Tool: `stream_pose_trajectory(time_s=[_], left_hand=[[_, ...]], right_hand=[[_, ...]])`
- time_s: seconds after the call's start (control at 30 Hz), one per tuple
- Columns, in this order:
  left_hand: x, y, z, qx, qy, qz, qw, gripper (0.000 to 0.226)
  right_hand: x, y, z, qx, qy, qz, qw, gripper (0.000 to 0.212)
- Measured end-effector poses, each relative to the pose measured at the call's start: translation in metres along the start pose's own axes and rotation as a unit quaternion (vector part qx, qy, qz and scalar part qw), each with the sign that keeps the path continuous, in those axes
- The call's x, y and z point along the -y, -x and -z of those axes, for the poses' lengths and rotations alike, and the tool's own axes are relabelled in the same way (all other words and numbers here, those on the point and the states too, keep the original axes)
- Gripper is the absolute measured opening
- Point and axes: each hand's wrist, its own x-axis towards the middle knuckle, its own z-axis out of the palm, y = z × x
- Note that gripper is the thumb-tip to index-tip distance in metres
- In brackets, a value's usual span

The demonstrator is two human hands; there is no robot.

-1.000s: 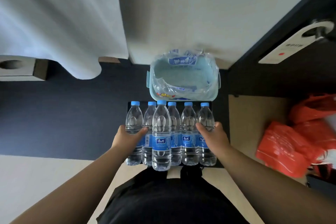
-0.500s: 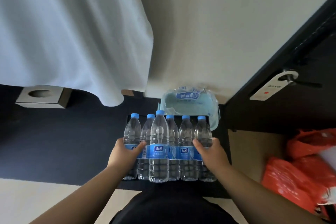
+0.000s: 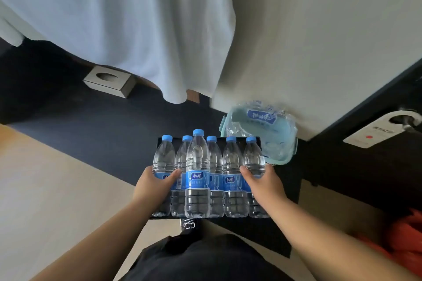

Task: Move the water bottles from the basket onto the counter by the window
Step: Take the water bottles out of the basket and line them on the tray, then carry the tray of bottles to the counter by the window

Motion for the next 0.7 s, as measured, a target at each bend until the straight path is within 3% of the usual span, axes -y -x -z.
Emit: stream_pose_trajectory(time_s=[0.27,0.5,0.7], left_hand=[[0.070,0.042,0.015,-0.041,0.103,0.029,0.993,0.060],[0.117,0.045,0.042,-0.104,0.159,0.055,0.980,0.074],[0.158,0.048,0.077,-0.133,0.206,0.080,0.966,0.081]], right_hand=[[0.019,0.022,-0.023,0.058,0.040,0.065,0.995,0.083],[0.064,0.027,-0.056,0.100,0.108,0.127,0.981,0.097],[0.104,0.045,-0.102,0.125,0.141,0.146,0.971,0.078]])
